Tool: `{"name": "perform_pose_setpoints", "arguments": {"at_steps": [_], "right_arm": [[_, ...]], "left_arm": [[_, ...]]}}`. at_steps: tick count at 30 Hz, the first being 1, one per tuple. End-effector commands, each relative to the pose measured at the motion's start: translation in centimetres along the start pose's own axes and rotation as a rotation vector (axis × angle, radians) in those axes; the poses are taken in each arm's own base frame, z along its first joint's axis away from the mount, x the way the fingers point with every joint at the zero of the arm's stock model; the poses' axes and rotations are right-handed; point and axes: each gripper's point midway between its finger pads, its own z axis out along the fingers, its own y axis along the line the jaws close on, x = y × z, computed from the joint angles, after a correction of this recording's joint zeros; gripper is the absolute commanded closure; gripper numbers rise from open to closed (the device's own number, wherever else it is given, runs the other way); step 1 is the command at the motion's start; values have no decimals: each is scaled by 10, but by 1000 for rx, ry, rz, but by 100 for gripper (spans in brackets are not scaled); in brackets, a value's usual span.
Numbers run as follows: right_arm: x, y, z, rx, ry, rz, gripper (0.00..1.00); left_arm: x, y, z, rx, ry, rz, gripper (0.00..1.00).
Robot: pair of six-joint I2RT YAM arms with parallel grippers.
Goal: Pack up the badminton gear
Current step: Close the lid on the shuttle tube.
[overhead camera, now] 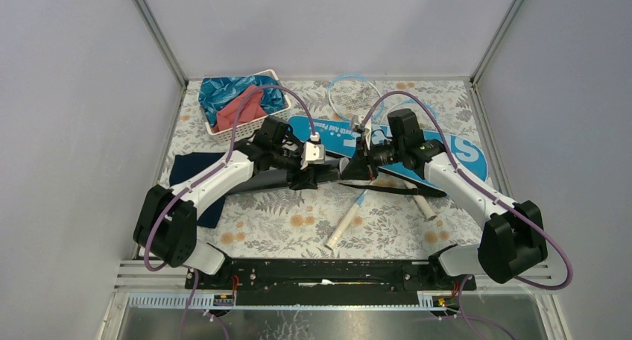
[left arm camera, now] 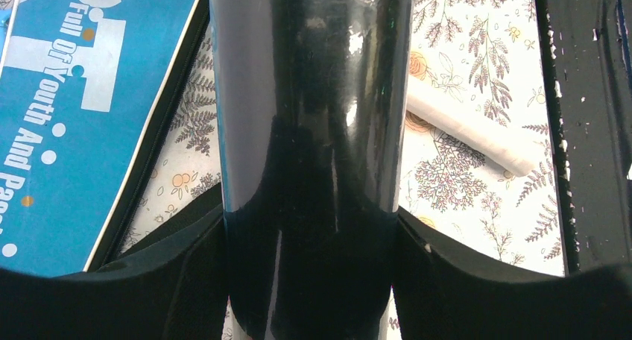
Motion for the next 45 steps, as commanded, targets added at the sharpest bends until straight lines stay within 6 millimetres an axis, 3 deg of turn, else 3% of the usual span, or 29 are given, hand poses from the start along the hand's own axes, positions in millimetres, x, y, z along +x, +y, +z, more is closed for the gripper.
{"name": "perform_pose_setpoints", "arguments": {"at_steps": [1, 7, 23, 33, 45], "right_arm": [[-5, 15, 1, -71, 3, -12, 86], [1, 14, 5, -103, 8, 17, 81], [10, 19, 9, -226, 59, 11, 66], [15, 19, 16, -288, 82, 15, 65], [18, 13, 31, -290, 116, 64, 72]], "left_arm": [[-23, 21, -7, -56, -35, 112, 100], [-31, 18, -3, -28, -69, 112, 100], [-16, -6, 7, 86, 16, 310, 99], [-21, -19, 7, 125, -8, 381, 100], [-14, -24, 16, 115, 82, 455, 100]]}}
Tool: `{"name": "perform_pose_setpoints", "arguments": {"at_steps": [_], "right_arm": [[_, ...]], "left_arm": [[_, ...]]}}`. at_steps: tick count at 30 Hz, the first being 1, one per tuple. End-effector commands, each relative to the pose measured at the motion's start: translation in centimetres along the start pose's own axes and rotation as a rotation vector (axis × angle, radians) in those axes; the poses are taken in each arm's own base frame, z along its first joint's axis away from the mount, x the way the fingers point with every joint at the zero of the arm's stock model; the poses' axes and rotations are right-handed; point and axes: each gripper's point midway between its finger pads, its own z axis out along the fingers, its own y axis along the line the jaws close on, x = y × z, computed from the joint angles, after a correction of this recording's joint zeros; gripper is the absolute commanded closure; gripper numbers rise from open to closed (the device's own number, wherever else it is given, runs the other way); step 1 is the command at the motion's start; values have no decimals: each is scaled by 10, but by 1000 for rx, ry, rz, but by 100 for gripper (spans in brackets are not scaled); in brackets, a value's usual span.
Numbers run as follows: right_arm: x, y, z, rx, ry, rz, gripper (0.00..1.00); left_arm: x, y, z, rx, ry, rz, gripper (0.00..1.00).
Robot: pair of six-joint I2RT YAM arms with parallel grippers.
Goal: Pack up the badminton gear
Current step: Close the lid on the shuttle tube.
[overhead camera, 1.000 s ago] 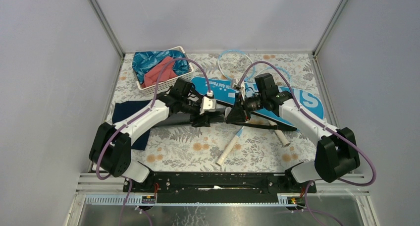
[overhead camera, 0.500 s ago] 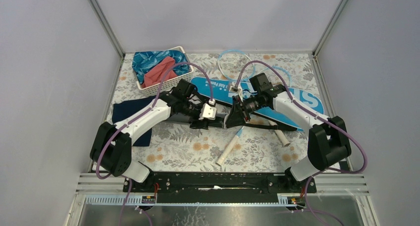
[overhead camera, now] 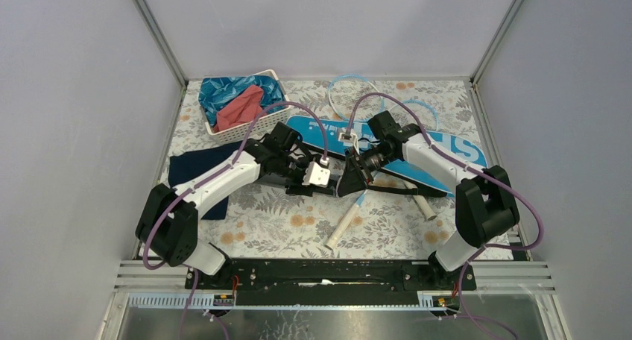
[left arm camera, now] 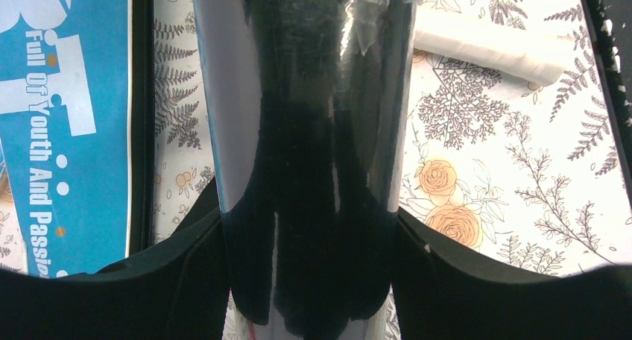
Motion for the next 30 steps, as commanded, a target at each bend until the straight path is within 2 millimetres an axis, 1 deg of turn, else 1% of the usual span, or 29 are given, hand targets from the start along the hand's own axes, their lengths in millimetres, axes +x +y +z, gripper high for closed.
{"name": "perform_pose_setpoints", "arguments": {"at_steps": [1, 6, 14, 21, 30], "right_arm": [[-21, -6, 9, -16, -18, -104, 72], [-16, -3, 14, -60, -10, -120, 72], [-9, 3, 16, -129, 13, -145, 72], [-8, 8, 18, -162, 22, -148, 72], [-6, 12, 30, -178, 39, -167, 72]], "left_arm": [[-35, 5, 3, -10, -71, 181, 100], [-41, 0, 4, 10, -112, 192, 100], [-72, -9, -3, 51, -243, 229, 100], [-82, -18, -9, 76, -286, 272, 100], [-99, -24, -16, 98, -358, 259, 100]]}}
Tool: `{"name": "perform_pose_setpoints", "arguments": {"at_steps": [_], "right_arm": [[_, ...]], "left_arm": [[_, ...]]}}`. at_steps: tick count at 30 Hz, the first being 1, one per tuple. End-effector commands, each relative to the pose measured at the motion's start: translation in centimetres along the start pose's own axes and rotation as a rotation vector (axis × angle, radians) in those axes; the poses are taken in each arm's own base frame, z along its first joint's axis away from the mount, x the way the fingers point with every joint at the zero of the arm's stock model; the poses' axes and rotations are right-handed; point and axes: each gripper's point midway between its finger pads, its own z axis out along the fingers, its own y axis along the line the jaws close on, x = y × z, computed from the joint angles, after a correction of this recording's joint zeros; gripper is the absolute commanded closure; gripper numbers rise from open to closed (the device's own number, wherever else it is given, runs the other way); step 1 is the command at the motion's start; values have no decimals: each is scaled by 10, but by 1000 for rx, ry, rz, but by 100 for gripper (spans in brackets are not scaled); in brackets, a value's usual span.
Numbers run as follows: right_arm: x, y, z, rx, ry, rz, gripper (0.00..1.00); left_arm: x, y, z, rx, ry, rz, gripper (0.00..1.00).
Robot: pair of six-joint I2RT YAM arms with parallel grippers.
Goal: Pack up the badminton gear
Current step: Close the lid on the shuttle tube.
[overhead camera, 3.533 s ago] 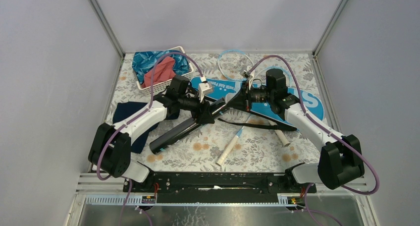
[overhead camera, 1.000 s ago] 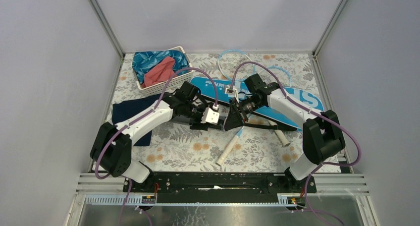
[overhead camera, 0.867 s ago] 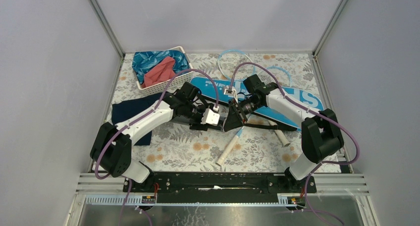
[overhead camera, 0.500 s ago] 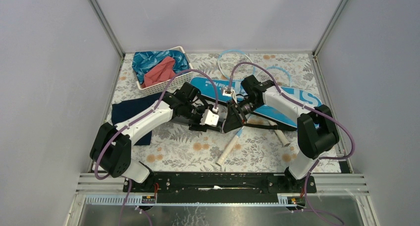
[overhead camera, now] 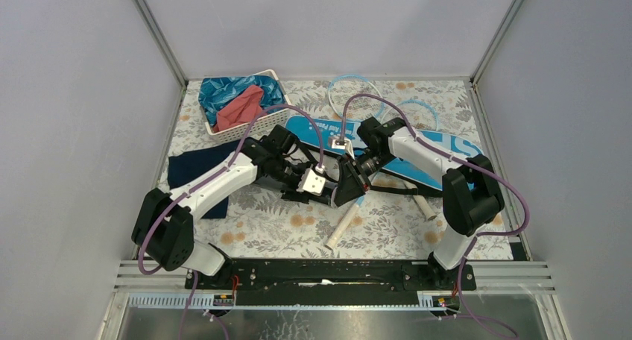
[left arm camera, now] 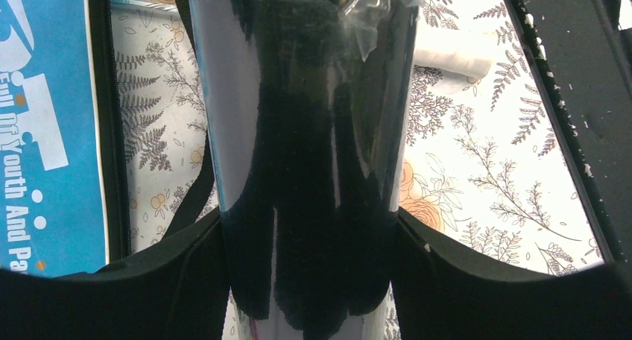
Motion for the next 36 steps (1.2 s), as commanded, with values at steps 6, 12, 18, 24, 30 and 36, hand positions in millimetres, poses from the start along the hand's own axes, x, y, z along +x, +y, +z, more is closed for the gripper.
{"name": "perform_pose_setpoints", "arguments": {"at_steps": [6, 12, 18, 24, 30, 36], "right_arm": [[-19, -25, 12, 41, 0, -217, 72], [-19, -31, 12, 76, 6, -224, 69], [-31, -34, -1, 195, 15, -247, 59], [-49, -26, -27, 282, -3, -266, 48], [-52, -16, -39, 329, 19, -286, 44], [-56, -18, -55, 391, 3, -289, 44]], "left_arm": [[-105, 3, -13, 37, -401, 195, 100], [-108, 6, -17, 36, -417, 168, 100], [-96, 19, -24, -25, -347, 153, 100], [-84, 23, -29, -59, -311, 145, 100], [-80, 27, -35, -78, -318, 133, 100], [-80, 29, -40, -91, -333, 127, 100]]}}
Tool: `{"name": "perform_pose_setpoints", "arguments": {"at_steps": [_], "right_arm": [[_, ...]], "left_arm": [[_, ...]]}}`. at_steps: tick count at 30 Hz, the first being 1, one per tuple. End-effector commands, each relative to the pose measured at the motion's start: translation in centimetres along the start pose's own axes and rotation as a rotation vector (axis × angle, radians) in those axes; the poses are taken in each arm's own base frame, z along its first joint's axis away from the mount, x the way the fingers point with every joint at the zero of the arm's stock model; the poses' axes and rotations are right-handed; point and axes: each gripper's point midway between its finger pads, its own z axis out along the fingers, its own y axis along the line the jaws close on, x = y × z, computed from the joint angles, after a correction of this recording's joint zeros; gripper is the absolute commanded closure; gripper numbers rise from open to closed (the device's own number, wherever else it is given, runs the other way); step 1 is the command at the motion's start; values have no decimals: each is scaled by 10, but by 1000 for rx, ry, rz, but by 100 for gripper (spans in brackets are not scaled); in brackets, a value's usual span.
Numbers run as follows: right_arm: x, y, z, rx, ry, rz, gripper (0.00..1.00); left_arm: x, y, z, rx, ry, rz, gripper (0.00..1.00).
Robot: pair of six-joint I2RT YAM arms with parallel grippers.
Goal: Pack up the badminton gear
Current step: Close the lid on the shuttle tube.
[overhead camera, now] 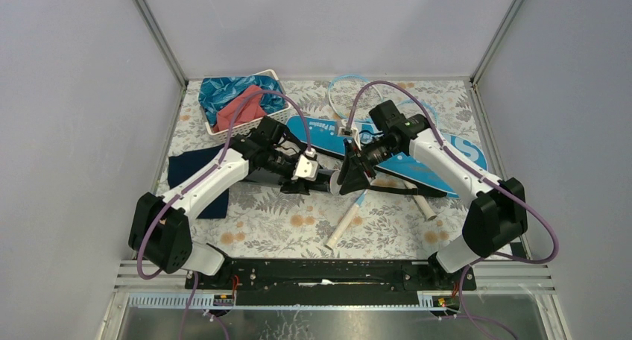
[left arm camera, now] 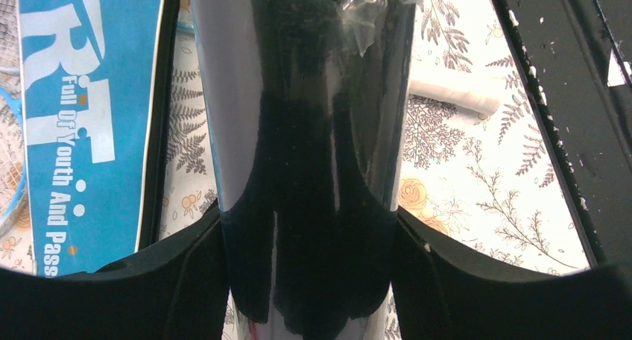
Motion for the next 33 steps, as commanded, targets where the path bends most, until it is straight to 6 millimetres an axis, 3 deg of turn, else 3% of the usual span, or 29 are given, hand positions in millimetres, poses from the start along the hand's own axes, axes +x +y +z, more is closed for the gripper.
{"name": "perform_pose_setpoints", "arguments": {"at_steps": [1, 14, 33], "right_arm": [[-20, -30, -18, 146, -12, -152, 44], [-19, -36, -10, 60, -11, -101, 51], [2, -42, 3, 50, 65, -33, 55]], "left_arm": [[-66, 7, -7, 2, -222, 176, 100], [-65, 5, -1, 24, -208, 204, 100], [-39, 46, 3, -136, -33, 180, 100]]}}
